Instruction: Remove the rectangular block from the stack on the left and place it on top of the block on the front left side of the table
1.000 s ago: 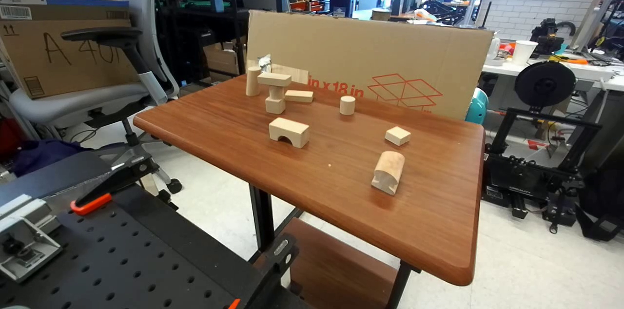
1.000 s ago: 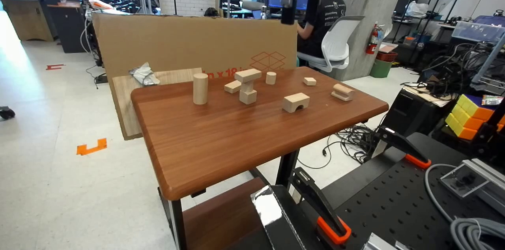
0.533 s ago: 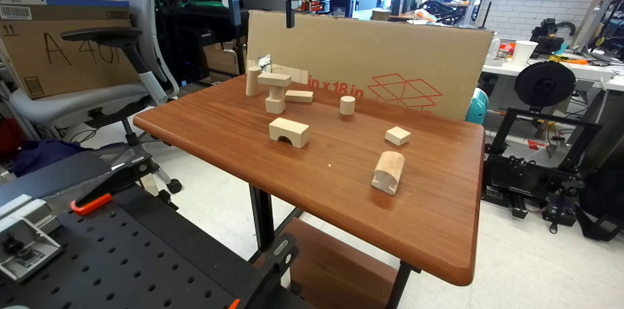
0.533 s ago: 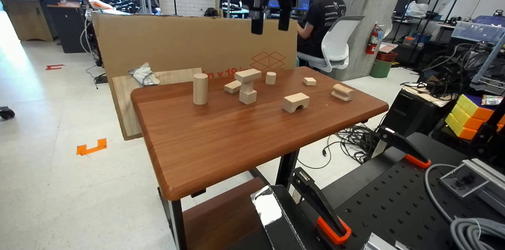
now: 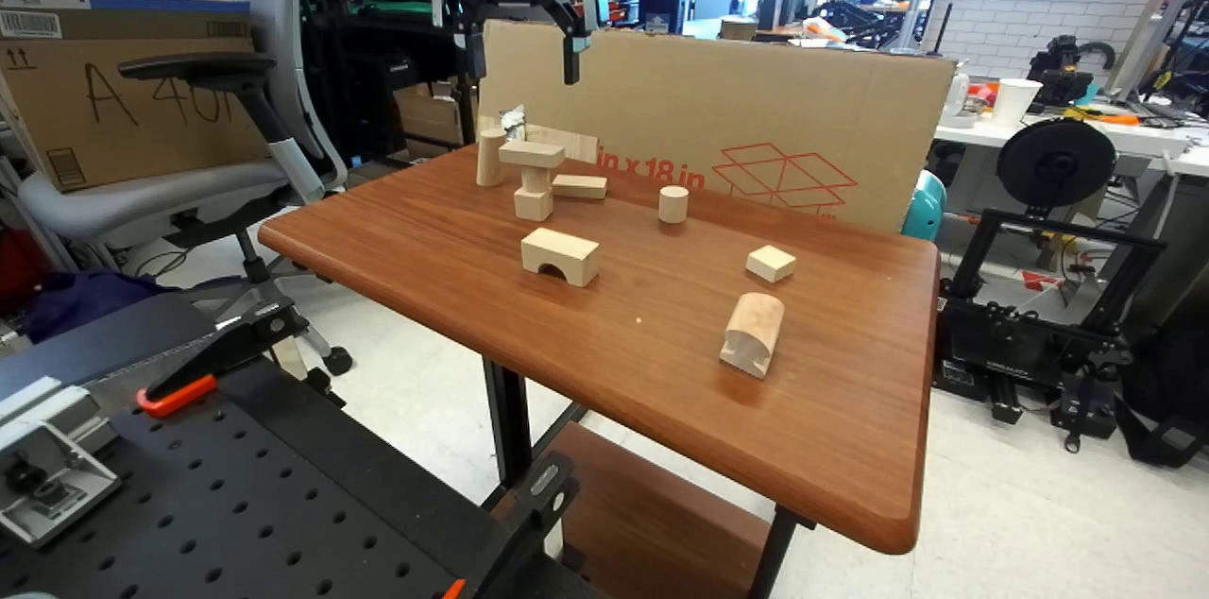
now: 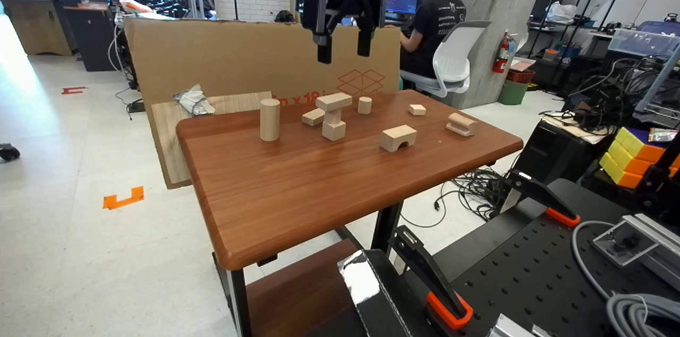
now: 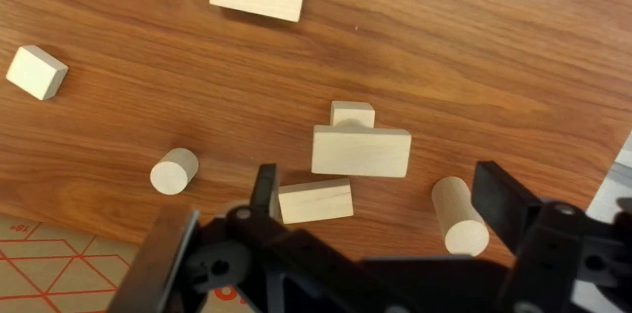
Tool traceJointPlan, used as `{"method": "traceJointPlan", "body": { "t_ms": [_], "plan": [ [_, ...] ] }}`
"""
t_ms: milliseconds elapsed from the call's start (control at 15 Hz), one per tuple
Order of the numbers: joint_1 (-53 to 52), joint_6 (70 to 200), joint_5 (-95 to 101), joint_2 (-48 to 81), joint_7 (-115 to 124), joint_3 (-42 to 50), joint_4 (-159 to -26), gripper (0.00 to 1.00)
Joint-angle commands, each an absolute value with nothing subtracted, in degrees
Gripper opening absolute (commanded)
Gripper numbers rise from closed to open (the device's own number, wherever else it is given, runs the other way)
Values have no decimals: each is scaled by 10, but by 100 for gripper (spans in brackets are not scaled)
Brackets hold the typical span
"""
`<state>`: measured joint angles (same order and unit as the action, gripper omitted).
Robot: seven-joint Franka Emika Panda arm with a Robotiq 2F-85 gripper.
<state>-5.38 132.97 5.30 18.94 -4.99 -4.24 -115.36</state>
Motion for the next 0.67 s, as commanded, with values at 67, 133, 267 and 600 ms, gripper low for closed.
{"method": "traceJointPlan", "body": {
  "t_ms": [67, 133, 267, 600],
  "plan": [
    [-66, 1339, 73, 228, -17, -38, -1118, 100],
    [-68, 1338, 76, 234, -14, -37, -1114, 100],
    [-75, 1342, 90, 247, 1, -34, -1105, 100],
    [-83, 1337, 108, 267, 19, -30, -1092, 100]
  ]
}}
